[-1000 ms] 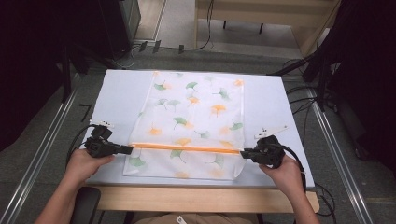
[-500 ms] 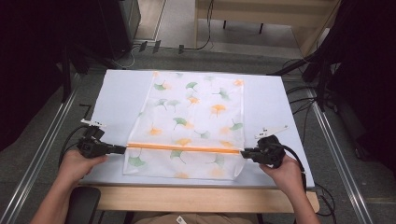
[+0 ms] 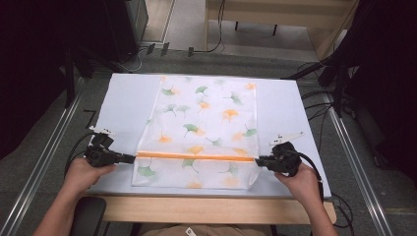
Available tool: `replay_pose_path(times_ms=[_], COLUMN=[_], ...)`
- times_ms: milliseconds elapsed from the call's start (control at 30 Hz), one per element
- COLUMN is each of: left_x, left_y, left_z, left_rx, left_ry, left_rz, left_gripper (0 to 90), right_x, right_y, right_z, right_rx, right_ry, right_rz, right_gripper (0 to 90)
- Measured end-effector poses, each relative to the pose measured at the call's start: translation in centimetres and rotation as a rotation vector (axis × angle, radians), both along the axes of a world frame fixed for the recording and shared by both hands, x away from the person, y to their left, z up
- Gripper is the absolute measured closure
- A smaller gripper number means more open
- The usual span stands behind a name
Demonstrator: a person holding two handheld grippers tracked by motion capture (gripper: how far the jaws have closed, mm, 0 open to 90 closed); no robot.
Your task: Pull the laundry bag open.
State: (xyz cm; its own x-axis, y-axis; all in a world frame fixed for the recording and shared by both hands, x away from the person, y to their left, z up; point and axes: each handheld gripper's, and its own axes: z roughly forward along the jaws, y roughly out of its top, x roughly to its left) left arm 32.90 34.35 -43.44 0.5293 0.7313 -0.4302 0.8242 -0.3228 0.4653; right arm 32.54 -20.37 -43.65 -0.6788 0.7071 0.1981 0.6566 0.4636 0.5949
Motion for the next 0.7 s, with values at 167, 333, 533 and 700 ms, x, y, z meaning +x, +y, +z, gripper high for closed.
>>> replay_pose_path(times_ms=[167,333,533,700], left_x=[0.0,-0.1,0.1,0.1], left_y=[-0.5,-1.0,-1.5,-1.6], left_z=[-0.1,-0.1,-0.3,-0.5], left_rx=[0.007,-0.002,0.006,0.010], left_ry=[0.003,0.012,0.022,0.027], left_rz=[-0.027,-0.041,-0.060,-0.056], left_gripper=[90.0,90.0,90.0,90.0], right_x=[0.3,0.8,1.4,1.4], right_y=[-0.4,-0.8,-1.4,-1.4], right_z=[-0.3,-0.5,-1.1,-1.2], right_rx=[-0.005,-0.004,0.009,0.011], right_ry=[-0.008,-0.003,-0.016,-0.021], right_rz=[-0.017,-0.035,-0.048,-0.043], right_gripper=[83.2,83.1,81.7,79.5])
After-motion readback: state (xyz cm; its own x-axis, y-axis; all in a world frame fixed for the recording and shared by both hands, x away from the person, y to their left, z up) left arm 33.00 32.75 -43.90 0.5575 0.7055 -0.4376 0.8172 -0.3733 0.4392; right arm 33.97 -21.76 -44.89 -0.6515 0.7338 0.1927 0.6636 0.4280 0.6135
